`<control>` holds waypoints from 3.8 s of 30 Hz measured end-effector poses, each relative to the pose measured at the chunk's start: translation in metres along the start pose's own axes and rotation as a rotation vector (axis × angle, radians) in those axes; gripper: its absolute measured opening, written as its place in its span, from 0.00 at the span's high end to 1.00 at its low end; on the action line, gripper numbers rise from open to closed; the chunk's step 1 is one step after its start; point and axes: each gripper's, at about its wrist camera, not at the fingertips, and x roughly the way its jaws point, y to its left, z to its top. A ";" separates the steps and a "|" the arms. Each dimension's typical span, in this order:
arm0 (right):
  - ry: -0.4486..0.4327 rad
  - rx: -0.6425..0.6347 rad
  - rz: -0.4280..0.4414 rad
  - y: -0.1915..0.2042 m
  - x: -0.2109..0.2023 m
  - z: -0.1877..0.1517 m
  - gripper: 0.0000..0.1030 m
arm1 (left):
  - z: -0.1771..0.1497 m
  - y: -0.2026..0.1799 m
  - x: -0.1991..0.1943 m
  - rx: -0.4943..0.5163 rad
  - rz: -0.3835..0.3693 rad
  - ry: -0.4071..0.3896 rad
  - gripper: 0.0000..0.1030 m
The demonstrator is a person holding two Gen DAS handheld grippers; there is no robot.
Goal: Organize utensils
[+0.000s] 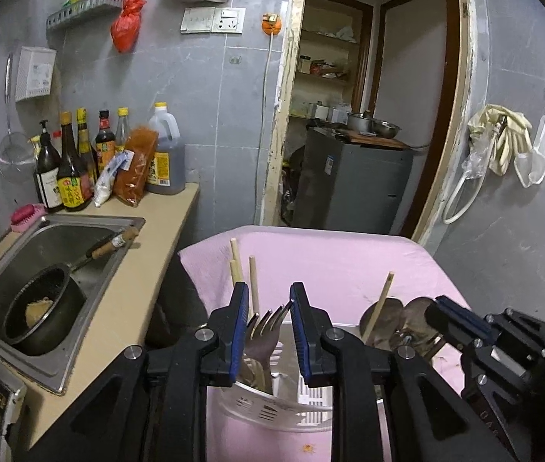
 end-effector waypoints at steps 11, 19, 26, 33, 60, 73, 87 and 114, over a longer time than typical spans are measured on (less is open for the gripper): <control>-0.017 0.110 -0.005 -0.014 -0.018 -0.001 0.77 | 0.000 0.012 -0.009 -0.064 -0.064 -0.026 0.43; -0.058 0.239 -0.088 -0.041 -0.057 -0.003 0.41 | -0.004 0.001 -0.038 -0.040 -0.026 -0.106 0.12; -0.101 0.313 -0.162 -0.070 -0.103 -0.014 0.15 | -0.016 -0.020 -0.085 0.008 0.011 -0.227 0.00; -0.103 0.296 -0.175 -0.079 -0.153 -0.029 0.01 | -0.043 -0.040 -0.126 0.005 0.024 -0.222 0.00; -0.062 0.231 -0.184 -0.048 -0.250 -0.088 0.01 | -0.124 -0.061 -0.199 -0.001 0.059 -0.171 0.00; -0.054 0.232 -0.181 -0.045 -0.249 -0.086 0.01 | -0.128 -0.060 -0.200 0.002 0.060 -0.168 0.00; -0.053 0.232 -0.181 -0.045 -0.249 -0.086 0.01 | -0.129 -0.057 -0.200 0.004 0.066 -0.174 0.00; -0.043 0.229 -0.179 -0.043 -0.248 -0.088 0.01 | -0.132 -0.057 -0.202 0.008 0.096 -0.189 0.00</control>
